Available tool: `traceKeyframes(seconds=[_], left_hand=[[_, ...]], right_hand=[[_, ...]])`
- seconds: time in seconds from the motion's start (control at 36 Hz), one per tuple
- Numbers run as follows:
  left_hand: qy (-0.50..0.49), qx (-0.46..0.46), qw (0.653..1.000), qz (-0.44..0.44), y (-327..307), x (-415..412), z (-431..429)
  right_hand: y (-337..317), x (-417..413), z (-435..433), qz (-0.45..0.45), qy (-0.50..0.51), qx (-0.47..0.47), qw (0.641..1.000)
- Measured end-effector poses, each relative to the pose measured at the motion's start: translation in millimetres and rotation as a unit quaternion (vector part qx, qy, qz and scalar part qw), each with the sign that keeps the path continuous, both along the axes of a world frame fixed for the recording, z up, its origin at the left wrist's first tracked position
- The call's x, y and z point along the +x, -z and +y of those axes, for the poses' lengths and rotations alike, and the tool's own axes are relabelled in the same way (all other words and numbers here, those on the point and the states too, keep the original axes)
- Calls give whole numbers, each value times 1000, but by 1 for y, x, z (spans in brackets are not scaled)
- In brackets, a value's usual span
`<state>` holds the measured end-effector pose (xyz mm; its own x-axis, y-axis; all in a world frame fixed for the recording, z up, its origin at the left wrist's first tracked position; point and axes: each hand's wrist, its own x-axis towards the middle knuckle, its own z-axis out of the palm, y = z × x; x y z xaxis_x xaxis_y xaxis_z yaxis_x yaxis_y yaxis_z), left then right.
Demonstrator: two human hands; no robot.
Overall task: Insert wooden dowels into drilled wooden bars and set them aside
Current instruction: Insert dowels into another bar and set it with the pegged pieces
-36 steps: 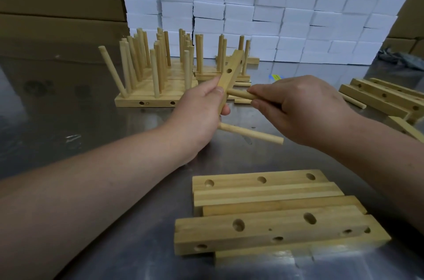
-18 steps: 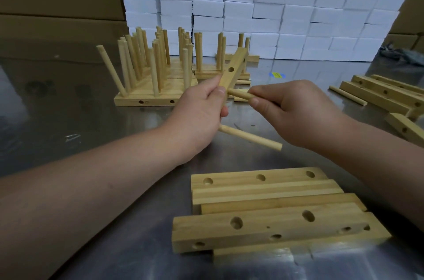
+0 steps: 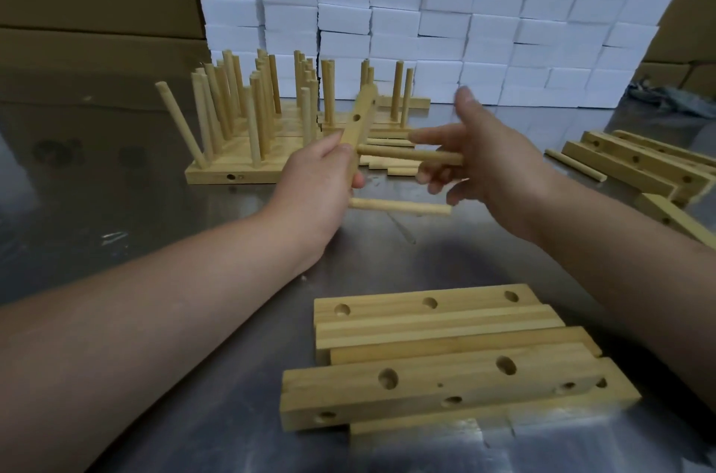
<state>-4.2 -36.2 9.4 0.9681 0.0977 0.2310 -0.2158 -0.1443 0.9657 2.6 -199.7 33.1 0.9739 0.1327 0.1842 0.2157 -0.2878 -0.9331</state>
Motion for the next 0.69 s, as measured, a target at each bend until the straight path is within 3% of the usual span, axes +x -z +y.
traceKeyframes(seconds=[0.06,0.14,0.22,0.31,0.56,0.69], left_hand=[[-22,-42,999,21,0,2,3],[-25,-60,997,29,0,3,3],[-18,-34,999,18,0,2,1],[6,-13,1000,8,1,-1,0],[54,66,996,0,3,-5,1],[57,73,996,2,3,-5,2]], right_hand=[[4,5,-13,-30,26,-19,999],[16,17,-28,-91,133,-229,960],[27,26,-30,-80,80,-430,896],[30,24,-25,-82,66,-507,855],[24,19,-22,-128,78,-506,849],[17,15,-24,-197,163,-359,898]])
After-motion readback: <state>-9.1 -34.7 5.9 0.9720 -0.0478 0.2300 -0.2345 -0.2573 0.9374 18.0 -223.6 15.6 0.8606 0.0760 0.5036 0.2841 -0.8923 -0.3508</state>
